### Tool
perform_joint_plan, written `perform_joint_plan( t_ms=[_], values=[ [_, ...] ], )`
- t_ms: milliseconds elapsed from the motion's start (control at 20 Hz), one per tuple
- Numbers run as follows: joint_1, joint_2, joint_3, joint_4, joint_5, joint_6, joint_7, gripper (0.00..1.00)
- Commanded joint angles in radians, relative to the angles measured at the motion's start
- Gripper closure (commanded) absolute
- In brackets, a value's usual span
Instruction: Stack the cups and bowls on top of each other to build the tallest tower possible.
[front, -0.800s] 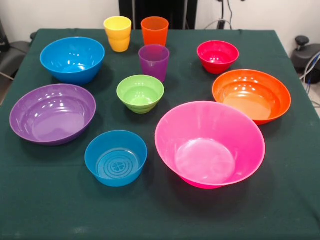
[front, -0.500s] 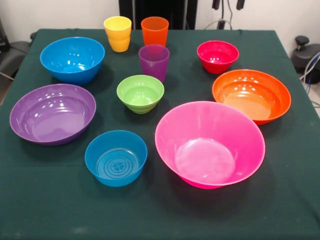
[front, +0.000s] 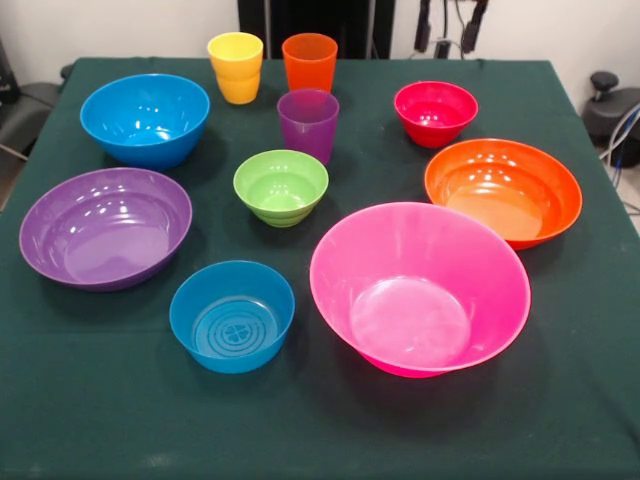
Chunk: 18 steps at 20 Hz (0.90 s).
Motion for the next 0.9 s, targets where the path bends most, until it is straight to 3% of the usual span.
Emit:
perform_joint_plan(
  t_ms=[50,250,450,650,700,900],
  values=[
    [-0.018,0.134,0.085,-0.084,0.001,-0.067,0.129,0.00],
    [-0.001,0.150,0.063,-0.133,-0.002,-0.041,0.124,0.00],
    [-0.025,0.155,0.079,-0.136,-0.014,-0.055,0.105,0.00],
    [0.031,0.175,0.011,-0.167,-0.021,-0.099,0.144,0.00],
    [0.058,0.175,-0.026,-0.180,-0.018,-0.077,0.158,0.00],
    [-0.008,0.126,0.052,-0.167,0.015,0.076,0.106,0.00]
  ],
)
